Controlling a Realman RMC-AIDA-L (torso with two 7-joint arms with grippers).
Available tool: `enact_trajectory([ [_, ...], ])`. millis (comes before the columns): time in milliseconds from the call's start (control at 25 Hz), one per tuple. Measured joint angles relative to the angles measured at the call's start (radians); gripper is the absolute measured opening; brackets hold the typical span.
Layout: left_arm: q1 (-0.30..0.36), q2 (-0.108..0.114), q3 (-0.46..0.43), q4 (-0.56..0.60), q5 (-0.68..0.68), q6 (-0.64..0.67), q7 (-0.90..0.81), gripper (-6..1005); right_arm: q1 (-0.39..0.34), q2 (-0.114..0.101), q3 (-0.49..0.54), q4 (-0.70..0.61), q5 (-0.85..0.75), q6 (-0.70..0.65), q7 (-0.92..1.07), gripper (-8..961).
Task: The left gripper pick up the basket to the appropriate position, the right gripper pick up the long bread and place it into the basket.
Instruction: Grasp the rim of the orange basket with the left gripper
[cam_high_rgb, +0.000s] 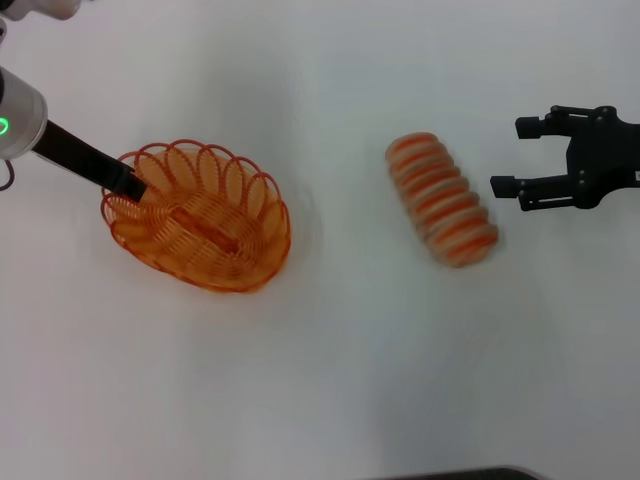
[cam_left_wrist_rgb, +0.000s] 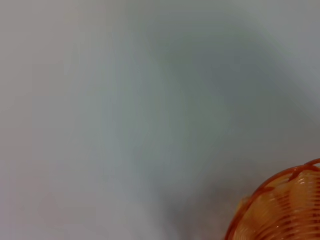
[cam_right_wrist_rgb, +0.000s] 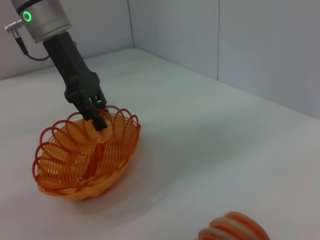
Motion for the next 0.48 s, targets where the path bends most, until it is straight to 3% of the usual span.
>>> enact_trajectory([
  [80,0.000,0.001,0.000,0.000,0.000,0.002,-0.012,499,-0.002,0.000,0.001,0.000,0.002,-0.002,-0.001,916],
  [200,-0.001,0.002,-0.002,0.003,0.000,0.010,-0.032,259,-0.004,0.000,0.001,0.000,0.002,-0.003,-0.003,916],
  [480,-0.004,0.004,-0.008,0.012,-0.003,0.028,-0.109,137,-0.004,0.000,0.021,0.000,0.004,-0.006,-0.005,916],
])
